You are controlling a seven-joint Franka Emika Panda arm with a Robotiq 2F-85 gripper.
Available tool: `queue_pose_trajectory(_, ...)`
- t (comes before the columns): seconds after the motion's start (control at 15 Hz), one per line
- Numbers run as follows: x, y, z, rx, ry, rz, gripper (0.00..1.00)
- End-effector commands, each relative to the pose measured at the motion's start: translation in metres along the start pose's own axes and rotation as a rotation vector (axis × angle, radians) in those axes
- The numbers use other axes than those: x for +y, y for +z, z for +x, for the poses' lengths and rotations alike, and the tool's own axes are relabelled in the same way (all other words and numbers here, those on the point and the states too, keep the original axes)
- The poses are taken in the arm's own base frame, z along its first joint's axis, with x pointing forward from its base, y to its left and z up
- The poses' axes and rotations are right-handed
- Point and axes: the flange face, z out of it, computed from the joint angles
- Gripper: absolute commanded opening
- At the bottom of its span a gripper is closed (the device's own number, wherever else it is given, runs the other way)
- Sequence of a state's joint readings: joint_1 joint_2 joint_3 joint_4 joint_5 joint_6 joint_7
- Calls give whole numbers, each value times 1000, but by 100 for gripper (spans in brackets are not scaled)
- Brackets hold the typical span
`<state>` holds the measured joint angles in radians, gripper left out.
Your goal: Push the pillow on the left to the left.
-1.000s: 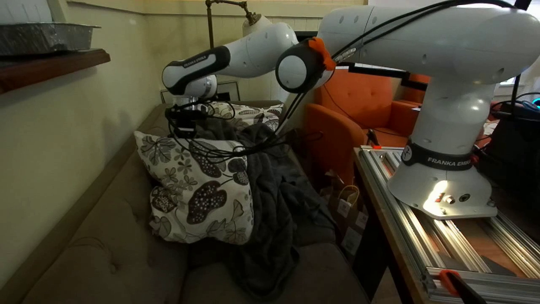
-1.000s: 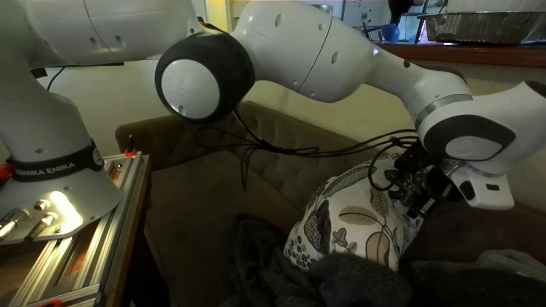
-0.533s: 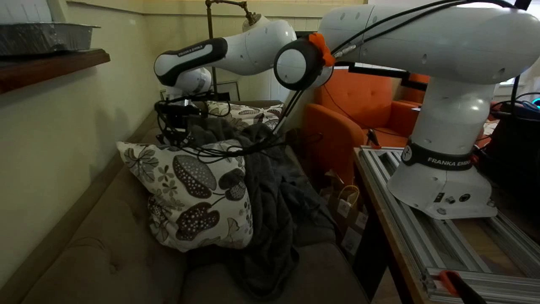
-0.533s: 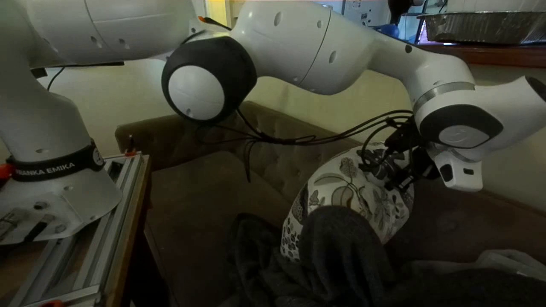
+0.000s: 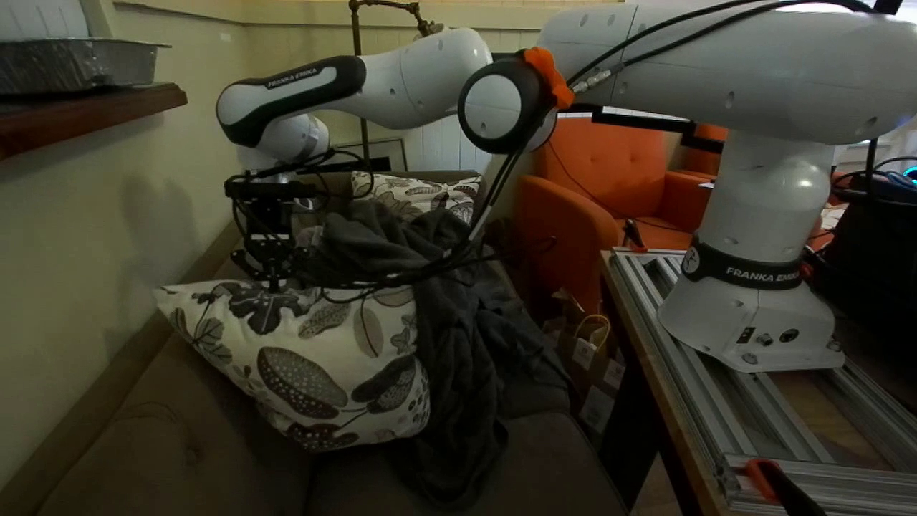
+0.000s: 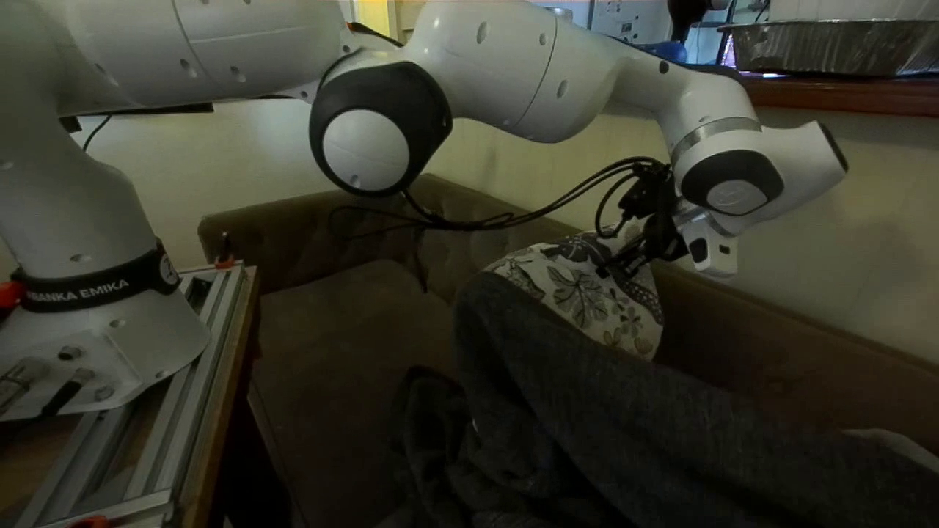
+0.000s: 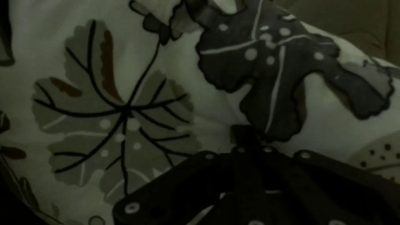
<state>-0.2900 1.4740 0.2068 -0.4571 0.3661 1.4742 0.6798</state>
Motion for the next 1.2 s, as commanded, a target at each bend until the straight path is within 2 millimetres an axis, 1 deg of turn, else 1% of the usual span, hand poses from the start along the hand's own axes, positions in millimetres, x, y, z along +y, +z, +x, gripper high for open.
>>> queue_pose_trajectory(0.0, -29, 40, -35, -118, -40, -41, 0)
queue_pose_trajectory(0.13, -42, 59, -51, -152, -70, -76, 0)
queue_pose_trajectory(0.4, -60, 88, -78, -218, -121, -118, 0)
queue_pose_trajectory(0.47, -66, 91, -84, -214, -142, -121, 0)
queue_pose_trajectory(0.6, -76, 84, -91, -166, -181, -112, 0)
queue_pose_trajectory(0.73, -75, 58, -83, -91, -177, -90, 0)
queue_pose_trajectory(0.87, -68, 23, -69, -22, -162, -28, 0)
queue_pose_trajectory(1.07, -47, -43, -45, 68, -119, 102, 0)
queue_pose_trajectory(1.13, -36, -66, -36, 103, -106, 131, 0)
